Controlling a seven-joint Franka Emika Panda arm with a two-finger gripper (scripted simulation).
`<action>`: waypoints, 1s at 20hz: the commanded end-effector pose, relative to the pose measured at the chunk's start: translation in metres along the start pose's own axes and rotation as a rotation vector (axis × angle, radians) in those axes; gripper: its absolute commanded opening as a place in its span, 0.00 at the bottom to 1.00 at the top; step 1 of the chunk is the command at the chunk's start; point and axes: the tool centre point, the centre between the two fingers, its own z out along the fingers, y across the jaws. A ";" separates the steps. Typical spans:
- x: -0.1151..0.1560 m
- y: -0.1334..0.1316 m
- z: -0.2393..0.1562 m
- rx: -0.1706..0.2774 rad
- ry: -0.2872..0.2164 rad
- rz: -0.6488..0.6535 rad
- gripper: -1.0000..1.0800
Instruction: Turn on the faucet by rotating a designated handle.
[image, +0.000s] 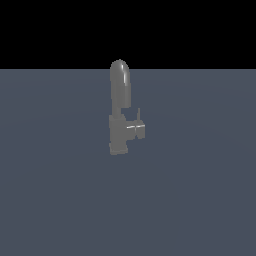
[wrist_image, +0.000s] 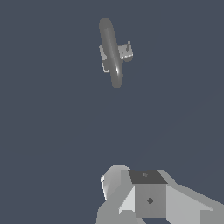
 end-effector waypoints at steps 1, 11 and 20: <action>0.000 0.000 0.000 0.000 0.000 0.000 0.00; 0.014 -0.001 0.002 0.028 -0.034 0.028 0.00; 0.050 -0.002 0.010 0.102 -0.127 0.104 0.00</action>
